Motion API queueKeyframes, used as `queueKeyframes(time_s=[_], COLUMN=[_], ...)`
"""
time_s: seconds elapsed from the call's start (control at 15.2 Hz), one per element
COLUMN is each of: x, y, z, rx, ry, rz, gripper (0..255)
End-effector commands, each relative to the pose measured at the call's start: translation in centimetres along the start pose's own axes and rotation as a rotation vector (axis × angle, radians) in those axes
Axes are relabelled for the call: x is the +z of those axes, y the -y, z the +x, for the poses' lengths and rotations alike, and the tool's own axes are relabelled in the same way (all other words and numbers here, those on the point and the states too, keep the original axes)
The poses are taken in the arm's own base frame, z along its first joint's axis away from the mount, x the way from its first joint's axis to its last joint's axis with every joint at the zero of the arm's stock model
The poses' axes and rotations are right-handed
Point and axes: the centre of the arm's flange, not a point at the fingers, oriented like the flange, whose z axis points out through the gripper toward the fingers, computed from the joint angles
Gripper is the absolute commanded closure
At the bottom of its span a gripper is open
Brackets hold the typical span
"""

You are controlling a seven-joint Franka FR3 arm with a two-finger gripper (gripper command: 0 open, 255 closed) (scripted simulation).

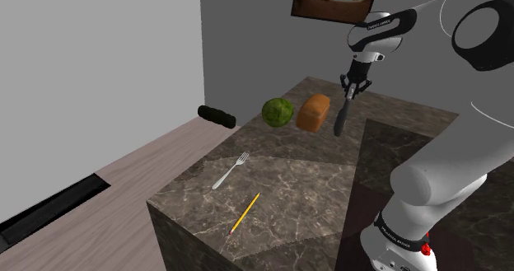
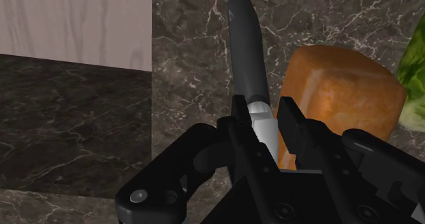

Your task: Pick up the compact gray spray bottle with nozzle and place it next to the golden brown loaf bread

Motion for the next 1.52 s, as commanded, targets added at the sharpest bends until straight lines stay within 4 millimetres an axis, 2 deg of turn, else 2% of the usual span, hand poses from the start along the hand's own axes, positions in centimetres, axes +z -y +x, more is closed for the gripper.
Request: queueKeyframes(time_s=[0.0, 0.4, 0.86, 0.92, 1.25, 1.45], x=[1.0, 4.1, 4.1, 4.1, 4.1, 0.1], y=[0.2, 0.2, 0.2, 0.2, 0.2, 0.2], z=[0.0, -0.1, -0.1, -0.1, -0.1, -0.1], rx=[0.000, 0.000, 0.000, 0.000, 0.000, 0.000], ry=[-0.001, -0.001, -0.001, -0.001, -0.001, -0.001], rz=[0.000, 0.000, 0.000, 0.000, 0.000, 0.000], gripper=[255, 255, 255, 0, 0, 0])
